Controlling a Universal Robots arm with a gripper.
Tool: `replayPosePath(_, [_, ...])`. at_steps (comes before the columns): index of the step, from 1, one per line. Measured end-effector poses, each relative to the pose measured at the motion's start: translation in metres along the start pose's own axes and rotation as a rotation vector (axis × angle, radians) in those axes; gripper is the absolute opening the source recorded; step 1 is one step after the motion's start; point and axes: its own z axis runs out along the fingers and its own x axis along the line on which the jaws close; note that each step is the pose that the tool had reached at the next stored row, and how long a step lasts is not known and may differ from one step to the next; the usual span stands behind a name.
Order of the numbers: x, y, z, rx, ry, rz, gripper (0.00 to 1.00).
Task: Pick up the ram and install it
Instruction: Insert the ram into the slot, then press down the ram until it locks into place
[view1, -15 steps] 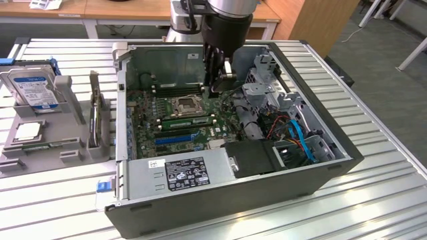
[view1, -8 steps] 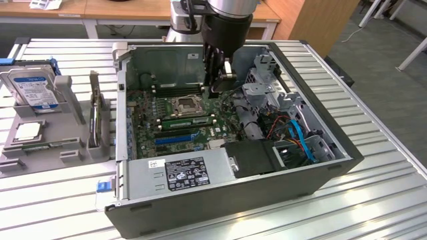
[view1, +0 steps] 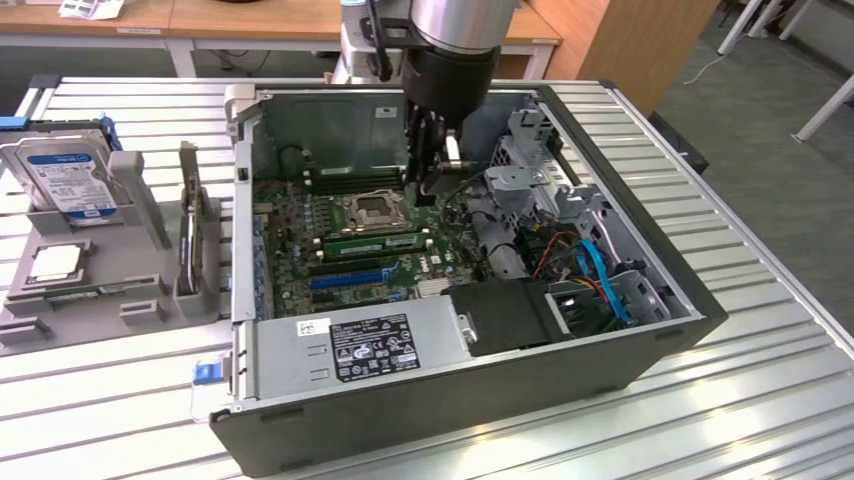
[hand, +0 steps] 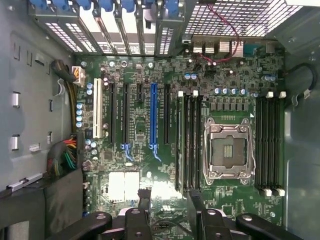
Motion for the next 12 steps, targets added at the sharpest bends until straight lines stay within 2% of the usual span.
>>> replayPosePath(12, [0.0000,0.0000,0.0001,0.0000,0.0001,0.000,0.42])
